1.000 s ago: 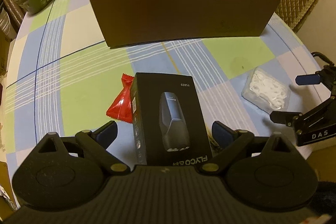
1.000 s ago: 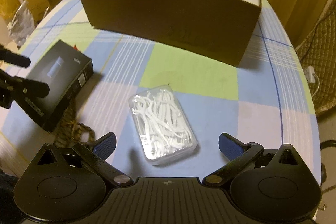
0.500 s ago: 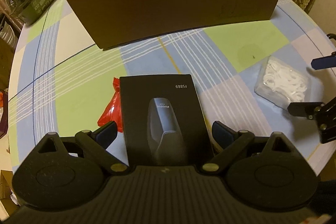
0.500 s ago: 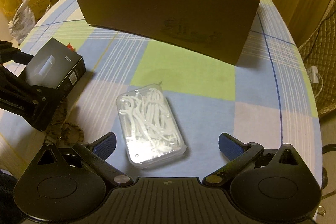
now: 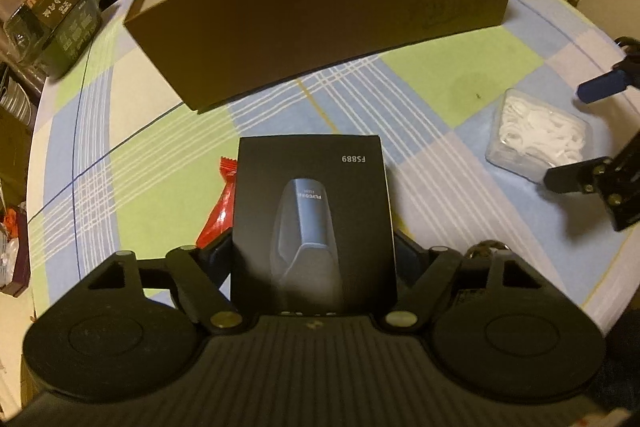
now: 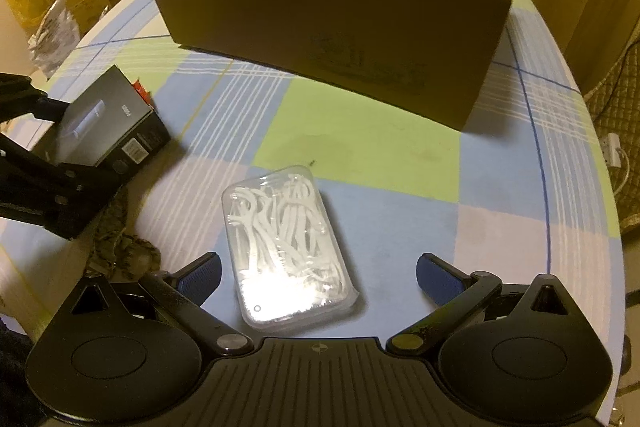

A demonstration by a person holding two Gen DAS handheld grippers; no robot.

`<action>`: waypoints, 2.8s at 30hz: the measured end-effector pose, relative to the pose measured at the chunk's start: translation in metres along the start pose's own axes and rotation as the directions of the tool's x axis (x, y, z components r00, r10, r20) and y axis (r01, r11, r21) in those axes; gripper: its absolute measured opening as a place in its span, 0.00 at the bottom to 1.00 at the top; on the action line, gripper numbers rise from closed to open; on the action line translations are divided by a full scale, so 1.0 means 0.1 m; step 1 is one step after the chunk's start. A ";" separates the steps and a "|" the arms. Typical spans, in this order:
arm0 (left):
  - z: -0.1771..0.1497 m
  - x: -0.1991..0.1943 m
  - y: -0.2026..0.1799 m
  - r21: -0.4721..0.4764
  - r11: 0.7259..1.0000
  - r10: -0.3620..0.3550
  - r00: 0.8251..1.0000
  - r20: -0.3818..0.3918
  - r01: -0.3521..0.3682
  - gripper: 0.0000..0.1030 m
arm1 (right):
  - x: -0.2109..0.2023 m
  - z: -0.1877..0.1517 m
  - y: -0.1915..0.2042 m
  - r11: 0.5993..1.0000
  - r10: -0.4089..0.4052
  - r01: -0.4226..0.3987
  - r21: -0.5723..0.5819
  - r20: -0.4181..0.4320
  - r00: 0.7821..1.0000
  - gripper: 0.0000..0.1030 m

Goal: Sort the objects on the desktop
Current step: 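Grasp the black FLYCO box with the left gripper while the right gripper approaches the clear floss case, then grasp the clear floss case with the right gripper while the left gripper holds the FLYCO box, then carry the FLYCO box and floss case into the brown box and open both grippers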

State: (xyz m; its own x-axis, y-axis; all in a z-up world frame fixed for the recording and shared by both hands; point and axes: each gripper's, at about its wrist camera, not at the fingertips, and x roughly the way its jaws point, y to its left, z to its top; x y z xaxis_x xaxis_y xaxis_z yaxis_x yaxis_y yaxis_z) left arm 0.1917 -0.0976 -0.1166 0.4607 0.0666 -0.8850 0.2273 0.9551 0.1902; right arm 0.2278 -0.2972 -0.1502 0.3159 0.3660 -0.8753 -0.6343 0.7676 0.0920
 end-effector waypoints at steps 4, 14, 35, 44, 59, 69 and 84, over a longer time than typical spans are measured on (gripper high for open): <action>-0.08 -0.12 0.13 -0.033 0.999 -0.003 1.000 0.014 0.004 0.74 | 0.04 0.01 0.04 1.000 0.011 -0.011 -0.017 -0.003 1.000 0.98; -0.45 -0.33 0.76 -0.233 0.972 0.043 0.999 -0.001 -0.042 0.74 | 0.11 0.02 0.14 0.998 0.006 -0.005 -0.067 0.003 1.000 0.98; -0.72 0.19 1.28 -0.384 0.923 0.008 0.999 -0.040 -0.023 0.75 | 0.15 0.05 0.24 0.992 -0.019 0.021 -0.126 0.016 1.000 0.63; -0.74 0.15 1.24 -0.344 0.939 -0.009 1.000 -0.028 -0.001 0.74 | 0.14 0.11 0.23 0.995 -0.033 0.034 -0.090 0.015 0.999 0.53; -0.35 -0.37 1.33 -0.305 0.951 -0.001 0.992 0.122 0.039 0.74 | -0.26 0.40 0.09 0.999 0.021 -0.026 0.037 0.116 0.993 0.53; 0.49 -0.61 1.30 -0.209 0.975 -0.017 0.958 0.286 0.080 0.74 | -0.57 0.96 -0.15 0.998 0.023 -0.036 0.046 0.249 0.968 0.53; 1.96 -0.24 1.06 -0.076 0.991 -0.079 0.930 0.359 0.114 0.74 | -0.38 2.05 -0.65 0.995 -0.075 0.050 0.084 0.330 0.941 0.53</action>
State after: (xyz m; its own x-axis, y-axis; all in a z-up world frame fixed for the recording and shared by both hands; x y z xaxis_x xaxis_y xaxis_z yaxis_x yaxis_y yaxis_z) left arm 0.3728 -0.0543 0.0076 0.7186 -0.1176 -0.6854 0.2121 0.9757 0.0550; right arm 0.4012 -0.2532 -0.0257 0.5775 0.4604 -0.6742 -0.5562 0.8264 0.0878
